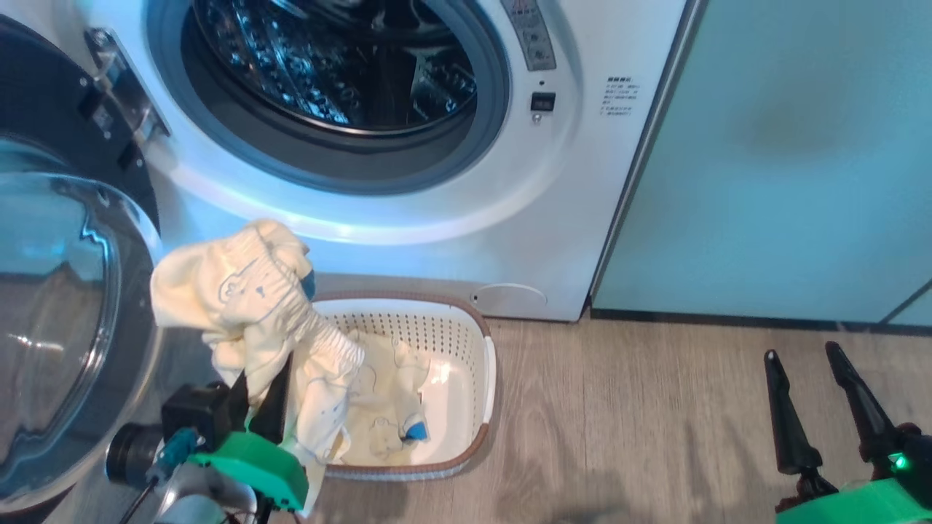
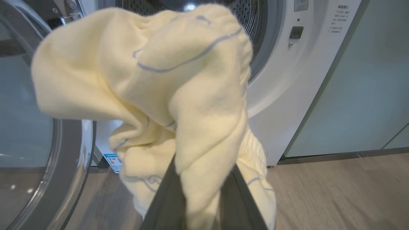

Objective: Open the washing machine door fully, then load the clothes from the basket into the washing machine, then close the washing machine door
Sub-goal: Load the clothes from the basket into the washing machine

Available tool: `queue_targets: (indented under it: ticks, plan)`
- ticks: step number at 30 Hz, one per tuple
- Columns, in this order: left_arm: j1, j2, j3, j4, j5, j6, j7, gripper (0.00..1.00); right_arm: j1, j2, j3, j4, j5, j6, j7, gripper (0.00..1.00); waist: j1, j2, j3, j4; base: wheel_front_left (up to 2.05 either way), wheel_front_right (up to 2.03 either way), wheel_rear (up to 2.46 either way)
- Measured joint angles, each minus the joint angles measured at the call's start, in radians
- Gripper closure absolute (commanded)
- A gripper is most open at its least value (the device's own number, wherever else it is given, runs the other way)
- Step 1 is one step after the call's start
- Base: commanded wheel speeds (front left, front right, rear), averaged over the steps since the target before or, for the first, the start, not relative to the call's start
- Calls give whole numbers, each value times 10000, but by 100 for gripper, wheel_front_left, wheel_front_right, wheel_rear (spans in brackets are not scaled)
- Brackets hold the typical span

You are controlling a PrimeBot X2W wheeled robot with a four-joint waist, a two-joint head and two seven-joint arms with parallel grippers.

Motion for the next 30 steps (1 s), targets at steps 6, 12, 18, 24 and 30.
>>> queue_targets:
  ticks: [6,12,18,24,30]
  plan:
    - [315,165,90,-330,-2,167,153,100,194,2,-2,21,56,0,0,0,0,0,-340,-4,0,0,0]
    - [630,213,142,-612,-2,261,324,100,358,13,-6,19,69,0,0,0,1,0,-526,-63,0,0,0]
    - [640,259,132,-711,-4,334,418,100,357,19,-15,15,71,0,0,0,1,0,-540,-85,0,0,0]
    - [640,257,111,-746,-6,343,420,100,354,21,-21,27,130,0,0,0,1,0,-508,-125,0,0,0]
    - [639,263,111,-752,-35,360,420,100,353,21,-19,36,130,0,0,0,2,0,-457,-180,0,0,0]
